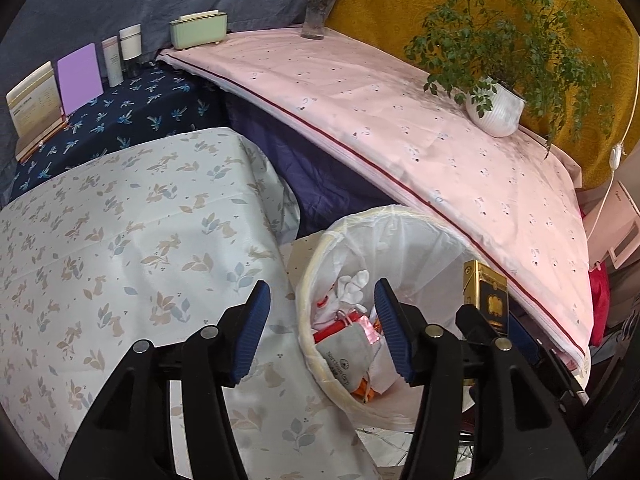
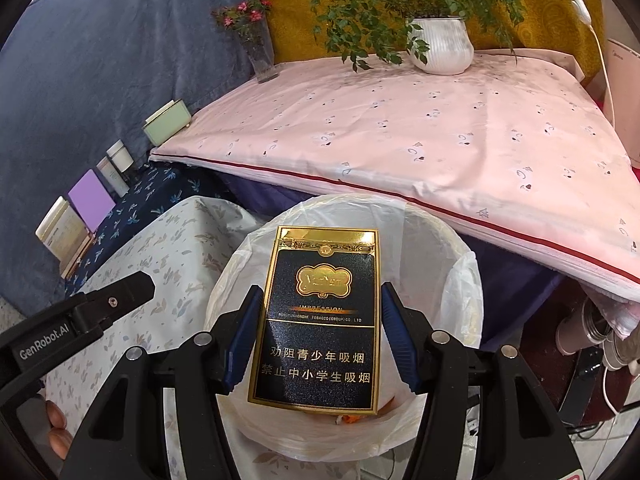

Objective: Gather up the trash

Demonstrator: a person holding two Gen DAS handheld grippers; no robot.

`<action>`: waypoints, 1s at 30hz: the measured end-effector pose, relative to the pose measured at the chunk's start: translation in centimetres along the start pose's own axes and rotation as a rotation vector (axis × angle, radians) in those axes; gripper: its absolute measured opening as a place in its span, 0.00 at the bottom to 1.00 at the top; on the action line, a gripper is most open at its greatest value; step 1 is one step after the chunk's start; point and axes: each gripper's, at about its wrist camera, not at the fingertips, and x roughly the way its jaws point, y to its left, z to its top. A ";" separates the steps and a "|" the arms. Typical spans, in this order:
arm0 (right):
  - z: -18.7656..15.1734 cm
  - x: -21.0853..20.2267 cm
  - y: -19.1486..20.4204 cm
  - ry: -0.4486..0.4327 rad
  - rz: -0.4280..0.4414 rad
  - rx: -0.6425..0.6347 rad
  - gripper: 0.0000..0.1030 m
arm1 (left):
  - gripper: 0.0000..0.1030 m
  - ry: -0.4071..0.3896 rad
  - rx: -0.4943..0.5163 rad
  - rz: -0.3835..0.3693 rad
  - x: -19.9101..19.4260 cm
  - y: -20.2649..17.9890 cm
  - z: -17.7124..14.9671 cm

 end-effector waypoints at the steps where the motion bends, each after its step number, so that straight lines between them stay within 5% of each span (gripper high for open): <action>1: 0.0 0.0 0.1 0.000 0.001 -0.003 0.55 | 0.52 -0.002 -0.001 0.008 0.0 0.2 -0.1; 12: 0.1 -0.2 1.4 -0.003 0.006 -0.025 0.56 | 0.64 -0.023 -0.029 0.059 -0.5 1.7 -0.5; 30: -0.4 -1.8 2.5 -0.027 -0.018 -0.087 0.65 | 0.69 -0.044 -0.027 0.101 -1.8 2.8 -1.5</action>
